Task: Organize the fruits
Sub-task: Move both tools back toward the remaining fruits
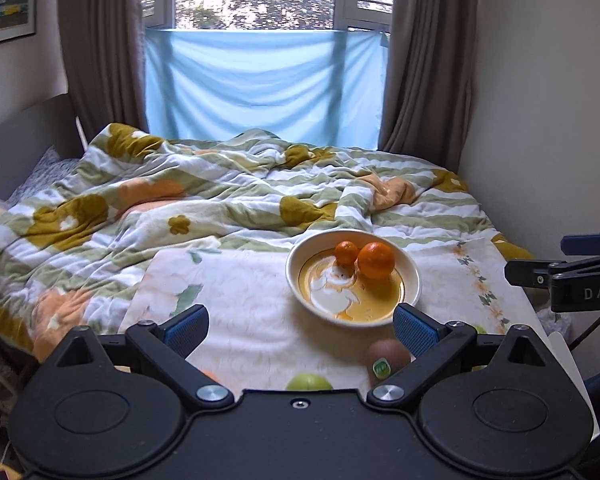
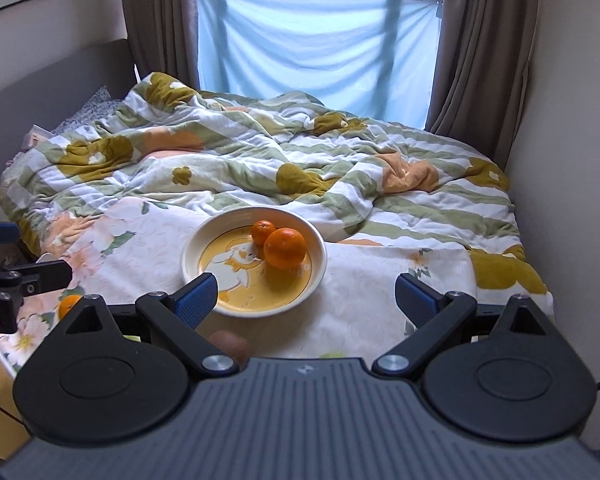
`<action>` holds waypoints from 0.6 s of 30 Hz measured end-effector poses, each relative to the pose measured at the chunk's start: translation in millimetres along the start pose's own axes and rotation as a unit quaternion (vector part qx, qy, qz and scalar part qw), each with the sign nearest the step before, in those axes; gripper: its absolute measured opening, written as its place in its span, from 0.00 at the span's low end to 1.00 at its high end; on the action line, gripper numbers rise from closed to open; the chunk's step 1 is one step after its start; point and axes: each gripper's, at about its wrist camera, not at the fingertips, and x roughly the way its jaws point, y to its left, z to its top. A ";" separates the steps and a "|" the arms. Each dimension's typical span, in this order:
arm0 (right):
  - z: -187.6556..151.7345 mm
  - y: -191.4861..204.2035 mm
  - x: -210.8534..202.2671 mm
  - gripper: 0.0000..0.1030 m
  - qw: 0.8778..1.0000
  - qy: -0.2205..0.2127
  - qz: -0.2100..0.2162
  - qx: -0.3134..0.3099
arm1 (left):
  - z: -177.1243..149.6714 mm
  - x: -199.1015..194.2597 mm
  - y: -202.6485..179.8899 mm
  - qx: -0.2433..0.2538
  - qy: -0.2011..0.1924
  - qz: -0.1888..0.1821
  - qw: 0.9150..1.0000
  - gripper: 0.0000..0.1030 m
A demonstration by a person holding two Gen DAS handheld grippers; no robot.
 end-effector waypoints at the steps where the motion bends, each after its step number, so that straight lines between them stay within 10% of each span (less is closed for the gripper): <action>1: -3.6 1.6 -3.4 1.00 1.000 0.000 0.003 0.000 | -4.4 -3.1 0.0 -0.003 -0.001 0.003 1.000 0.98; 18: -82.8 26.4 16.9 1.00 0.999 0.028 0.045 -0.005 | -80.9 10.0 11.1 0.015 -0.008 0.073 0.997 0.98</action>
